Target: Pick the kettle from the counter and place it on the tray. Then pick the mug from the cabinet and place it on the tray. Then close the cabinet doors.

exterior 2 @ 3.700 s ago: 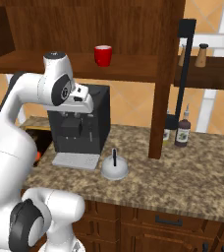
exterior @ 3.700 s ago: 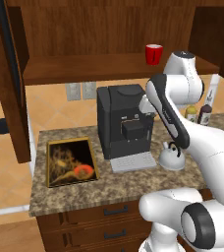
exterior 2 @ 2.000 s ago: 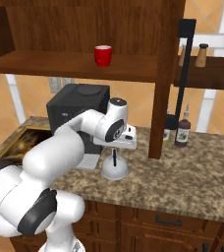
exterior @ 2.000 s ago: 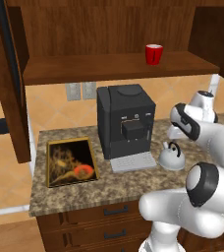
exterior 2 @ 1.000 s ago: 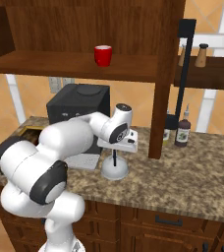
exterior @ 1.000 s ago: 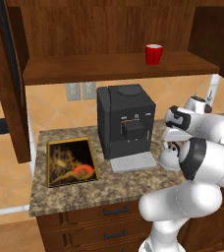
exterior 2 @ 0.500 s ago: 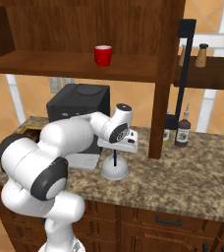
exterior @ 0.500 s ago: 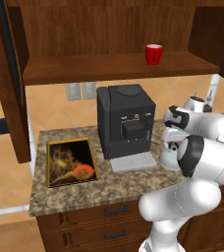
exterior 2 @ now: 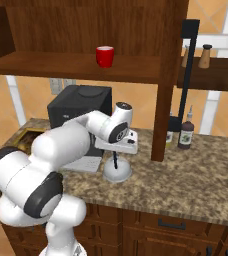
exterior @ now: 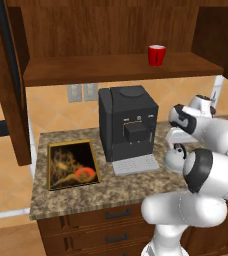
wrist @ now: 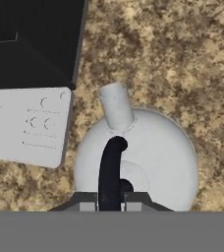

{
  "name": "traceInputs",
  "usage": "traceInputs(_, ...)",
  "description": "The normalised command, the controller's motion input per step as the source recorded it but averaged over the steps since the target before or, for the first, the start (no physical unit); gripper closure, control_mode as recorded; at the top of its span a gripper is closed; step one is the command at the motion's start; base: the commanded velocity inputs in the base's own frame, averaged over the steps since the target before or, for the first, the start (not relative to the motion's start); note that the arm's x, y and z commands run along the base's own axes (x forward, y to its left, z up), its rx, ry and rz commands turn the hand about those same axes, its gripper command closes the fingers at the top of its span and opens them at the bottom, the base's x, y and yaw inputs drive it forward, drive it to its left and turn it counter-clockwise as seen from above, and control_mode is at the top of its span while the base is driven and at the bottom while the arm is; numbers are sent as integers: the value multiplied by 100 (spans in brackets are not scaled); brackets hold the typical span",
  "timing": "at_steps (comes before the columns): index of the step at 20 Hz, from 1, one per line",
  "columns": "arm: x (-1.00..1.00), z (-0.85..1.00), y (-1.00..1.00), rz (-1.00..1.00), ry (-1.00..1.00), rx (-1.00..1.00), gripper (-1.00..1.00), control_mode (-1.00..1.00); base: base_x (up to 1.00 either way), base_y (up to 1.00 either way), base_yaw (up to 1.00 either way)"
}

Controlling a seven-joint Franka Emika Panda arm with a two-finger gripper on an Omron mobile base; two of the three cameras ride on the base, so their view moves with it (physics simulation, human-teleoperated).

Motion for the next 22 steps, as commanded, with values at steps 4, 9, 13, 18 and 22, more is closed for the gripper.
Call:
traceInputs(4,-56,63,66,4,0,-11,100,-100,0,0,0)
traceInputs(9,-50,62,76,12,-1,-12,100,-100,0,0,0)
traceInputs(13,-59,30,88,15,-14,-11,100,-100,0,0,0)
traceInputs(18,-37,22,93,13,-10,-7,100,-100,0,0,0)
traceInputs(22,-16,14,94,11,-10,-1,100,-100,0,0,0)
